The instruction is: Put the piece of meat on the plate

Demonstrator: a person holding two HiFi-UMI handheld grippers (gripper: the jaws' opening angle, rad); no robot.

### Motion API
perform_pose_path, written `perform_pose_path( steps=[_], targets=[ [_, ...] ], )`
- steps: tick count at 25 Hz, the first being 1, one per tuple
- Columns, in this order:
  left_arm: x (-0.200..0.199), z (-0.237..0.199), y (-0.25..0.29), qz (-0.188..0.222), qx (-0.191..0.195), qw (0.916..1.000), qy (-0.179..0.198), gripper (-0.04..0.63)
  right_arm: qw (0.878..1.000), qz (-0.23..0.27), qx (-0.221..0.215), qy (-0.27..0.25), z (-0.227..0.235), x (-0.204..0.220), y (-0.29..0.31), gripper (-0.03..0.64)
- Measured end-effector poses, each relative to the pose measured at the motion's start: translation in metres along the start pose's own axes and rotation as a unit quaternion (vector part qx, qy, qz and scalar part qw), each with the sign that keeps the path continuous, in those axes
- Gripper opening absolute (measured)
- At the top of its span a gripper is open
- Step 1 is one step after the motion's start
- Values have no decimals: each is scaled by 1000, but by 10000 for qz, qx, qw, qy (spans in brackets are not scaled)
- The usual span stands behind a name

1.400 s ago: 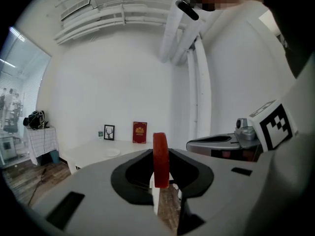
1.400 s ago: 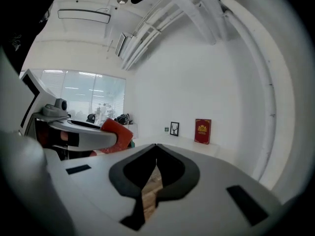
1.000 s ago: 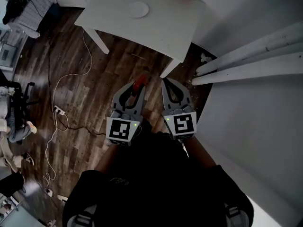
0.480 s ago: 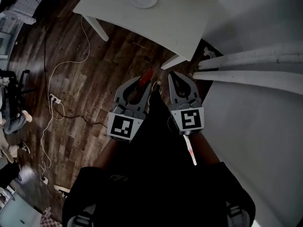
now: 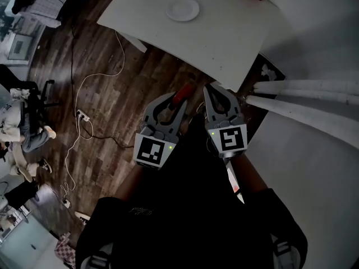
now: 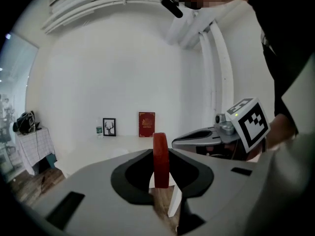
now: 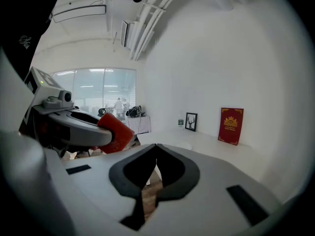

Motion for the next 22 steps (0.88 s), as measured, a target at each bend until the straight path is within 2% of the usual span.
perform_pose_path(
  steps=[2,7,12,15,19,22],
  targets=[
    [-5,-1,15,-37,87,9998,167,89,10000,25,37,51,15,1,6,21],
    [-19,-4,49,-66,317,9995,41,87,9996,-20,183,216,52,8,3,21],
    [-15,-6,86,-148,289,9991,258,89,9988,55,381,296,95,29,5,21],
    [-20,-5,93,-89,332,9989,311,89,9987,76,411,282,110,23,5,21],
    [-21,-10,104,-74,524,9986,84,87,9990,169,333,231,115,11,12,21],
    [-23,-22,114,-29,842,9964,-70,89,9990,234,197,337,118,6,20,21]
  ],
)
Point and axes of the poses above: the fingertips, and each gripper's own axes: y forward along the fingers, z to its right, x out of its underside, the point moved 6 cm from there along -y, backward along the fingers, and after that the axes turned 1 degree about -z, right-handed, at the moved point
